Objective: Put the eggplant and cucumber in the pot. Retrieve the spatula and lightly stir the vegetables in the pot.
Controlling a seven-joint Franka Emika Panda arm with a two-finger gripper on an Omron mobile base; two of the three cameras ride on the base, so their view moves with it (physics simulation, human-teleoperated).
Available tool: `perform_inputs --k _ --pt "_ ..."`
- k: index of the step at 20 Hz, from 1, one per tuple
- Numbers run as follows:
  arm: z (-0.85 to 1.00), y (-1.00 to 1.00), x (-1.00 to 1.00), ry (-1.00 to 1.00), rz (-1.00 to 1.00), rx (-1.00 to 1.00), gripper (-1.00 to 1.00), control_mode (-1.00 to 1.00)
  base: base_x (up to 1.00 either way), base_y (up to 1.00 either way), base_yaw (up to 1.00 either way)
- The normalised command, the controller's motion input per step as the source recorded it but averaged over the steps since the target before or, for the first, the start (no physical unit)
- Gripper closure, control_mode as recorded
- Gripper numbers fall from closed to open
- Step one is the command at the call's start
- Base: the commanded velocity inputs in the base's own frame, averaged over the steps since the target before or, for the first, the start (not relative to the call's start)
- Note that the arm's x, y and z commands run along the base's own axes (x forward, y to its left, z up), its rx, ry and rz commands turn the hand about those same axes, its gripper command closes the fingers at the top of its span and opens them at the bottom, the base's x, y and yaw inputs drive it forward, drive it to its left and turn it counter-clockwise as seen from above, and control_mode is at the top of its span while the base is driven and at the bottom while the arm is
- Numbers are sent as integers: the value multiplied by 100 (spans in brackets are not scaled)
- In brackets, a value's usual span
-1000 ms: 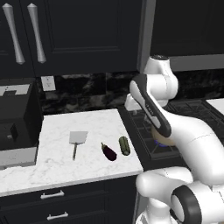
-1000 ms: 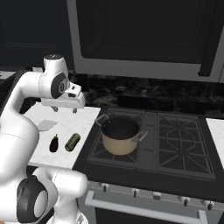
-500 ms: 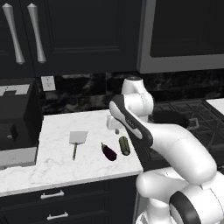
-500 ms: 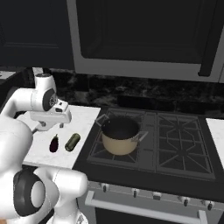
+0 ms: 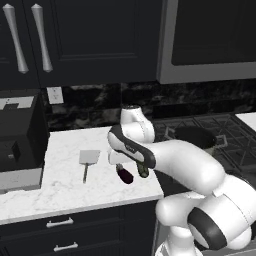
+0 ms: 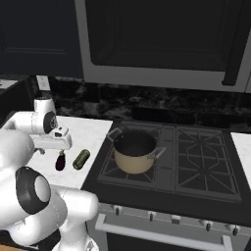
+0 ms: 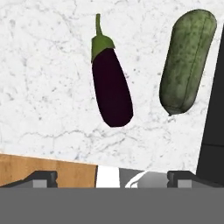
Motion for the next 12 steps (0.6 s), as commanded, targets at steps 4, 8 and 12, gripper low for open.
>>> perform_inputs --k 4,8,12 --pt "-40 21 25 4 0 -7 -100 -100 0 0 0" --pt "-31 8 44 2 0 -7 -100 -100 0 0 0" --pt "-14 0 38 0 0 -5 -100 -100 0 0 0"
